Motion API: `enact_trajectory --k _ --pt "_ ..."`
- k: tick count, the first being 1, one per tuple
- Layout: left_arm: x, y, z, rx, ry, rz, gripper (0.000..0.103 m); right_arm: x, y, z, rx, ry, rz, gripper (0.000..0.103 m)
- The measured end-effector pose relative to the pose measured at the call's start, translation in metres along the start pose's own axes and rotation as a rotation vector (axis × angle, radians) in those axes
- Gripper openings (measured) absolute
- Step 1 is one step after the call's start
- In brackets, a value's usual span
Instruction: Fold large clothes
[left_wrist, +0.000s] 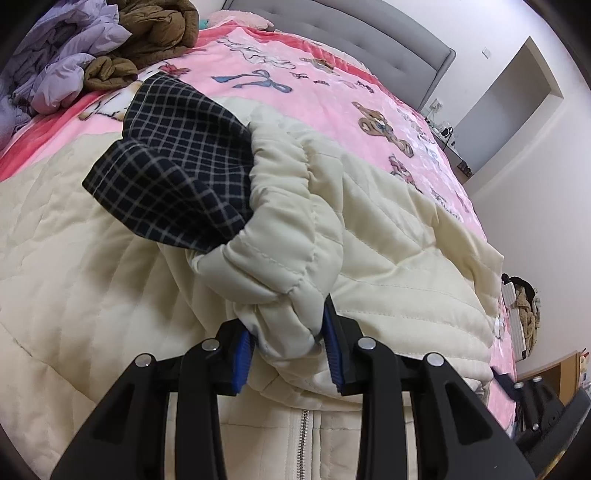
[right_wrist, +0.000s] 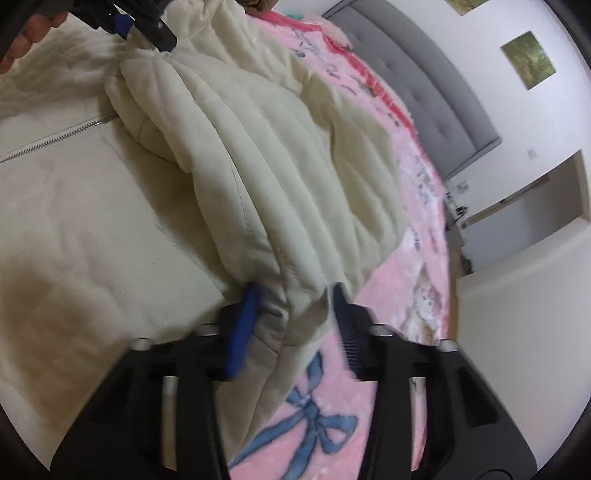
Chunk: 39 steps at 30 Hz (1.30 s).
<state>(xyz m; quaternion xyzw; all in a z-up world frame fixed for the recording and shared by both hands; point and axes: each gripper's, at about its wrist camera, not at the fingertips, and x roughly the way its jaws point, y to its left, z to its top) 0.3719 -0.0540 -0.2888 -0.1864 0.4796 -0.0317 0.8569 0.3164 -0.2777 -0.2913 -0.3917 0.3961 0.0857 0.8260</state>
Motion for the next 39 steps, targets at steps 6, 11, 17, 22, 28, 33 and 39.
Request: enact_trajectory --k 6,11,17,22,28,33,39 --pt "-0.012 -0.027 -0.002 0.037 -0.022 -0.054 0.033 0.006 -0.046 -0.008 0.192 0.043 0.013 0.013" --pt "0.017 -0.046 -0.025 0.018 0.058 -0.033 0.043 0.035 -0.048 -0.036 0.245 0.227 -0.002 0.013" --pt "0.022 -0.035 -0.031 -0.019 0.033 -0.057 0.045 0.035 -0.065 -0.041 0.439 0.211 0.060 0.034" --pt "-0.007 -0.024 -0.037 0.006 -0.004 -0.087 0.045 -0.013 -0.089 -0.050 0.544 0.048 0.143 0.054" --pt "-0.031 -0.006 -0.046 -0.023 0.001 -0.096 0.046 -0.026 -0.148 -0.027 0.708 -0.055 0.230 0.069" --pt "-0.022 -0.011 -0.044 0.011 -0.006 -0.077 0.046 0.047 -0.213 0.037 0.854 0.078 0.449 0.058" --pt "-0.023 -0.018 -0.039 0.044 -0.031 -0.078 0.046 0.146 -0.222 0.102 0.840 0.631 0.555 0.059"
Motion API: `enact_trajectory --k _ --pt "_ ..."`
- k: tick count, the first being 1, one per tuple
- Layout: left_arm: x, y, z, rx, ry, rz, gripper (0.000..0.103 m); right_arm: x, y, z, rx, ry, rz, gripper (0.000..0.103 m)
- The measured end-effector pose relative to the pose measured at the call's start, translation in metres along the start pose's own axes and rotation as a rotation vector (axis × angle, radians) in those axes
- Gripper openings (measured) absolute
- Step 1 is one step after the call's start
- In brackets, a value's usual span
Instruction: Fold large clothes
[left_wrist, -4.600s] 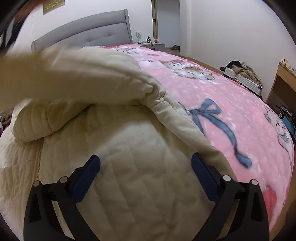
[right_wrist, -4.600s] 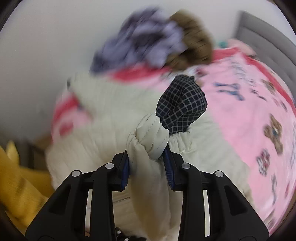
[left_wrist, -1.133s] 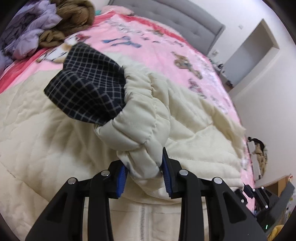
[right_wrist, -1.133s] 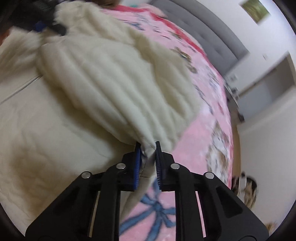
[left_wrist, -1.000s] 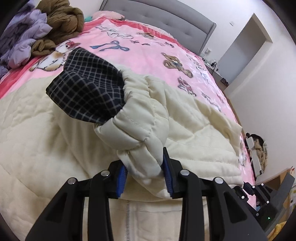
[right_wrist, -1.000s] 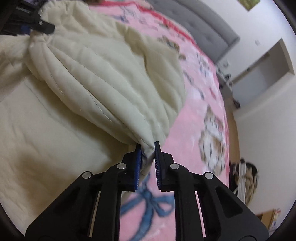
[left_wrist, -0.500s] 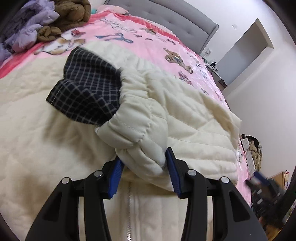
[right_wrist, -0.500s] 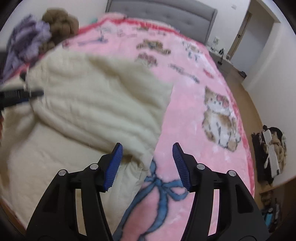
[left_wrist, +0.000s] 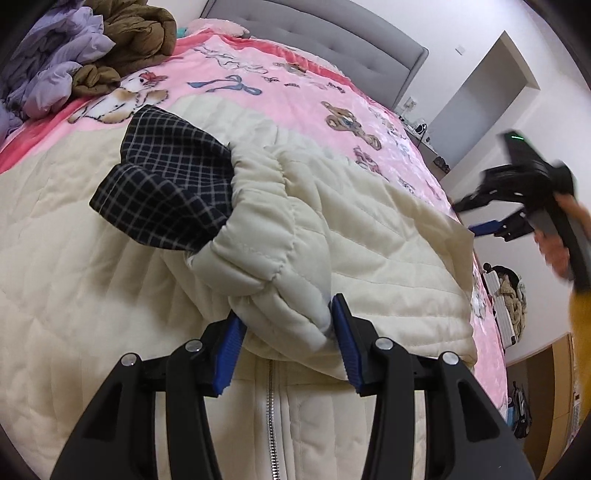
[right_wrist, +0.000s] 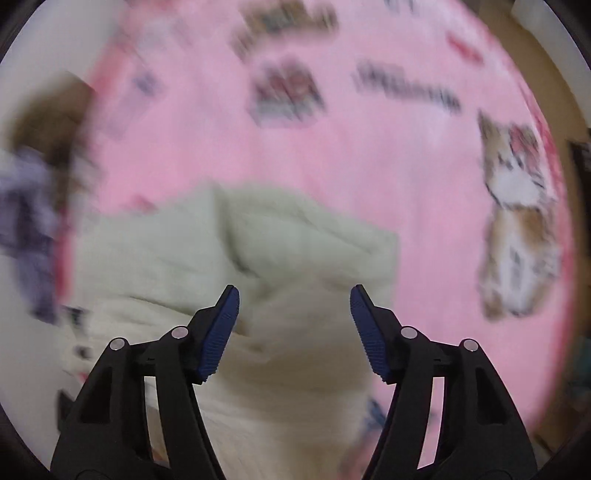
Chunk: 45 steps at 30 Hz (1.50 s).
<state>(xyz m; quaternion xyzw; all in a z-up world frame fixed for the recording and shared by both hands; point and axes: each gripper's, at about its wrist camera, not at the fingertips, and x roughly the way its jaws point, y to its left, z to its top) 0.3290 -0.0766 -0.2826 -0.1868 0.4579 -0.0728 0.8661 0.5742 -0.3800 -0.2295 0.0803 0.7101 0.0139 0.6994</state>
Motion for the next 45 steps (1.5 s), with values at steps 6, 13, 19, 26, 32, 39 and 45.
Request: enact_trajectory --k 6,13,19,26,32,39,45 --pt "-0.003 -0.002 0.001 -0.009 -0.018 -0.011 0.046 0.052 0.030 0.026 -0.049 0.325 -0.200 0.031" --pt "0.009 -0.006 0.001 0.029 0.025 0.042 0.046 0.039 0.008 0.035 0.068 0.226 -0.120 0.005" --pt "0.016 -0.005 0.001 0.019 0.038 0.026 0.046 0.052 -0.025 0.040 0.181 0.183 -0.069 0.005" --pt "0.024 -0.011 0.003 0.094 0.069 0.077 0.046 0.076 -0.034 0.036 0.295 0.102 -0.096 0.007" --pt "0.014 -0.001 0.007 0.048 0.041 0.016 0.046 0.009 -0.036 0.005 0.180 -0.259 0.039 0.046" --pt "0.018 -0.006 0.007 0.029 0.041 0.042 0.046 -0.006 -0.026 -0.080 -0.230 -0.498 0.062 0.025" --pt "0.021 -0.010 0.006 0.066 0.050 0.065 0.046 0.050 -0.016 -0.076 -0.219 -0.392 0.009 0.015"
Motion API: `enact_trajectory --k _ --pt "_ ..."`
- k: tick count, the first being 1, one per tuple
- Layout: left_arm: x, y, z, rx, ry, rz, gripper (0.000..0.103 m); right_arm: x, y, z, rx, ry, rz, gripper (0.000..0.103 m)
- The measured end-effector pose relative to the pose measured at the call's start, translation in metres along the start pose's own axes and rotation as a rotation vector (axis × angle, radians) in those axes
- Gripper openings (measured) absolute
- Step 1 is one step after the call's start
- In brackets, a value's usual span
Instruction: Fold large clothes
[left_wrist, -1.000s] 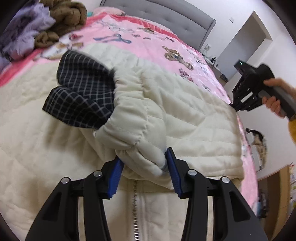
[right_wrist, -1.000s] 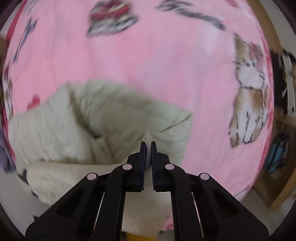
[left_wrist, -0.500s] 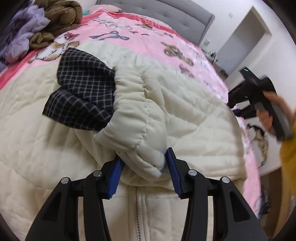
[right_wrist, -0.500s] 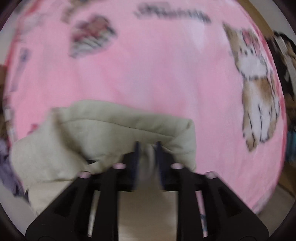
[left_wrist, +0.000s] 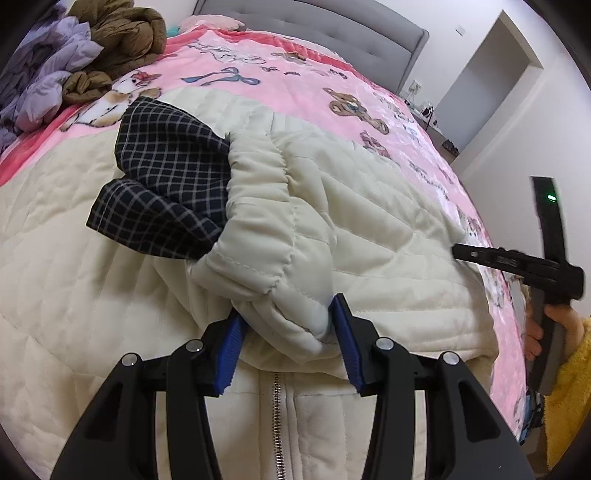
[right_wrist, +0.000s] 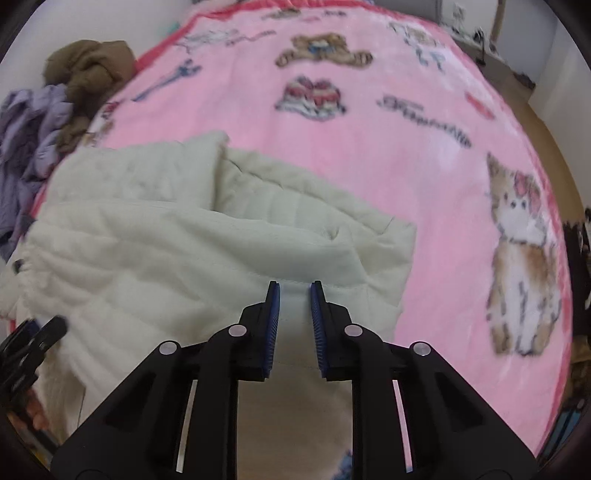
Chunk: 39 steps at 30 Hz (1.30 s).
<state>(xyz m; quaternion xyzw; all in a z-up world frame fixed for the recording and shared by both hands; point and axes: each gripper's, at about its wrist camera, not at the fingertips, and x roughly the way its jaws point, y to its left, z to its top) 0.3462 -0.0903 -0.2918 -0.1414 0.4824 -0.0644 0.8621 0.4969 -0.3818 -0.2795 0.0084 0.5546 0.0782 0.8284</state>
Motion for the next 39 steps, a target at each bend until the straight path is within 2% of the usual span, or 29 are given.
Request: enact_trajectory --k 2,5,9,10,11,12,13,14,17,20,22,24,25,27,30,32,35,36,39 --pt "0.003 -0.001 0.001 0.008 0.015 0.008 0.046 0.018 0.000 -0.002 0.029 0.037 -0.012 0.015" --pt "0.008 0.001 0.003 0.002 0.029 0.009 0.047 0.032 0.013 -0.008 -0.004 0.033 -0.070 0.015" --pt "0.003 0.002 0.004 -0.003 0.027 0.007 0.051 0.025 0.021 -0.010 -0.024 0.016 -0.110 0.018" --pt "-0.001 0.003 0.006 -0.012 0.032 0.001 0.054 0.021 0.020 -0.008 -0.005 0.017 -0.112 0.028" --pt "-0.003 0.003 0.006 -0.019 0.030 0.001 0.068 0.013 0.019 -0.007 0.023 0.010 -0.108 0.046" --pt "-0.007 0.005 0.007 -0.032 0.018 0.012 0.083 0.005 0.020 -0.007 0.043 -0.011 -0.104 0.053" --pt "-0.011 0.006 0.007 -0.043 0.001 0.025 0.086 -0.004 0.021 -0.008 0.056 -0.043 -0.099 0.057" --pt "-0.017 0.009 0.006 -0.061 -0.026 0.035 0.087 -0.014 0.025 -0.009 0.063 -0.077 -0.096 0.056" --pt "-0.024 0.020 0.007 -0.099 -0.032 0.042 0.087 -0.043 0.041 -0.014 0.088 -0.147 -0.073 0.058" --pt "-0.034 0.036 0.007 -0.160 -0.028 0.045 0.088 -0.068 0.063 -0.018 0.084 -0.208 -0.040 0.073" --pt "-0.043 0.050 0.007 -0.197 -0.041 0.053 0.089 -0.085 0.089 -0.022 0.030 -0.243 0.010 0.074" --pt "-0.050 0.064 0.006 -0.230 -0.041 0.072 0.091 -0.096 0.117 -0.026 -0.039 -0.251 0.013 0.085" --pt "-0.055 0.074 0.005 -0.252 -0.037 0.081 0.091 -0.099 0.130 -0.027 -0.068 -0.248 0.012 0.092" --pt "-0.065 0.092 0.002 -0.289 -0.045 0.091 0.092 -0.104 0.165 -0.032 -0.132 -0.235 0.021 0.092" --pt "-0.096 0.133 -0.008 -0.362 -0.098 0.125 0.094 -0.116 0.209 -0.040 -0.188 -0.267 -0.025 0.092" --pt "-0.117 0.164 -0.017 -0.409 -0.148 0.172 0.097 -0.124 0.234 -0.047 -0.223 -0.303 -0.020 0.095" --pt "-0.148 0.226 -0.041 -0.525 -0.231 0.291 0.098 -0.131 0.270 -0.059 -0.279 -0.345 -0.017 0.095" --pt "-0.156 0.250 -0.050 -0.581 -0.248 0.327 0.098 -0.131 0.284 -0.064 -0.312 -0.342 -0.016 0.095" --pt "-0.179 0.307 -0.074 -0.730 -0.318 0.371 0.098 -0.126 0.316 -0.071 -0.387 -0.300 -0.004 0.095"
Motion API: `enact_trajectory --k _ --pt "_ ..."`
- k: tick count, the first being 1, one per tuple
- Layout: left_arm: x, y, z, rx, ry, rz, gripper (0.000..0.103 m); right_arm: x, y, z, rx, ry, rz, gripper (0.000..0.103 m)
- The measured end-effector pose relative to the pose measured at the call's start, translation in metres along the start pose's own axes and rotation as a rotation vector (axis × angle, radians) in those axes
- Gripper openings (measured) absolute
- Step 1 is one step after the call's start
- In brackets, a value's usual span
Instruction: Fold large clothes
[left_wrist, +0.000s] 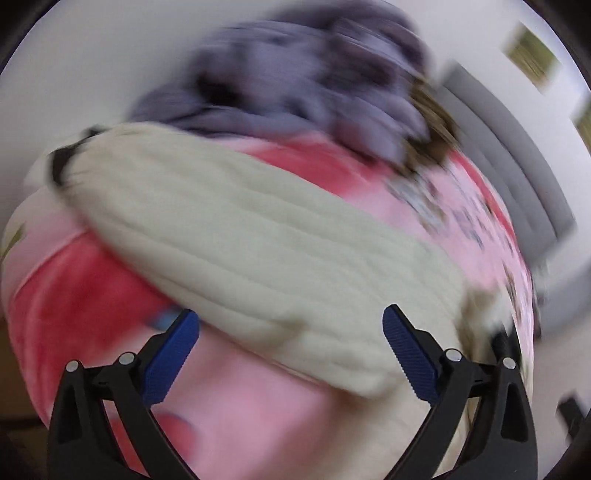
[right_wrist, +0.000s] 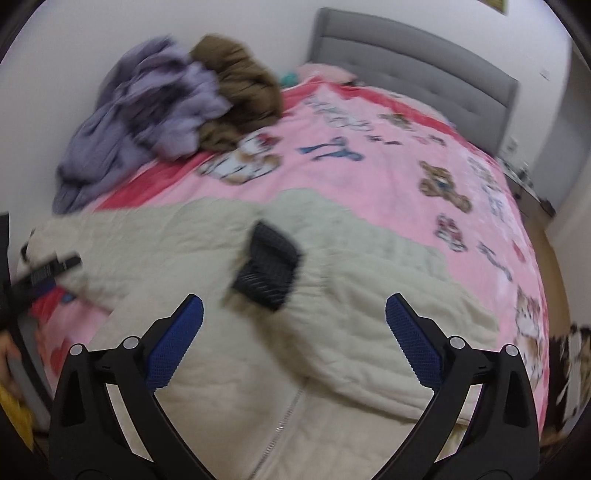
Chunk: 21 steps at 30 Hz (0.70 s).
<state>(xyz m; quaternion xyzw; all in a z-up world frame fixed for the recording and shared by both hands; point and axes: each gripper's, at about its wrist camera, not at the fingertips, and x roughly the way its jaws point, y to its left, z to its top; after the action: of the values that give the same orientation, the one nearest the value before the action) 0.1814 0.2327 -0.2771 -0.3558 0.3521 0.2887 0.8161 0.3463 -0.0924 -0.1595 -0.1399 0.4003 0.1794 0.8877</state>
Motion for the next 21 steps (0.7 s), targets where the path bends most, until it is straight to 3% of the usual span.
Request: enact_trajectory --k 4,6,10,14,16,17,19,21 --pt "-0.002 0.065 0.030 -0.166 -0.130 0.078 0.098 0.010 0.031 0.008 -0.041 0.064 0.063 0.095" --pt "0.005 0.093 0.043 -0.254 -0.155 0.084 0.098 0.015 0.045 0.014 -0.054 0.096 0.085 0.095" --pt "0.044 0.144 0.055 -0.483 -0.073 -0.035 0.098 0.020 0.063 0.025 -0.069 0.107 0.107 0.095" --pt "0.052 0.147 0.064 -0.495 -0.072 -0.045 0.098 0.026 0.079 0.030 -0.119 0.120 0.115 0.095" --pt "0.049 0.142 0.067 -0.475 -0.096 -0.038 0.084 0.030 0.083 0.029 -0.134 0.138 0.116 0.095" --pt "0.048 0.138 0.070 -0.451 -0.096 -0.025 0.065 0.032 0.084 0.029 -0.135 0.147 0.118 0.095" --pt "0.052 0.125 0.075 -0.406 -0.084 0.031 0.061 0.034 0.084 0.029 -0.124 0.156 0.122 0.095" --pt "0.054 0.129 0.075 -0.409 -0.062 0.039 0.045 0.033 0.082 0.028 -0.105 0.154 0.122 0.095"
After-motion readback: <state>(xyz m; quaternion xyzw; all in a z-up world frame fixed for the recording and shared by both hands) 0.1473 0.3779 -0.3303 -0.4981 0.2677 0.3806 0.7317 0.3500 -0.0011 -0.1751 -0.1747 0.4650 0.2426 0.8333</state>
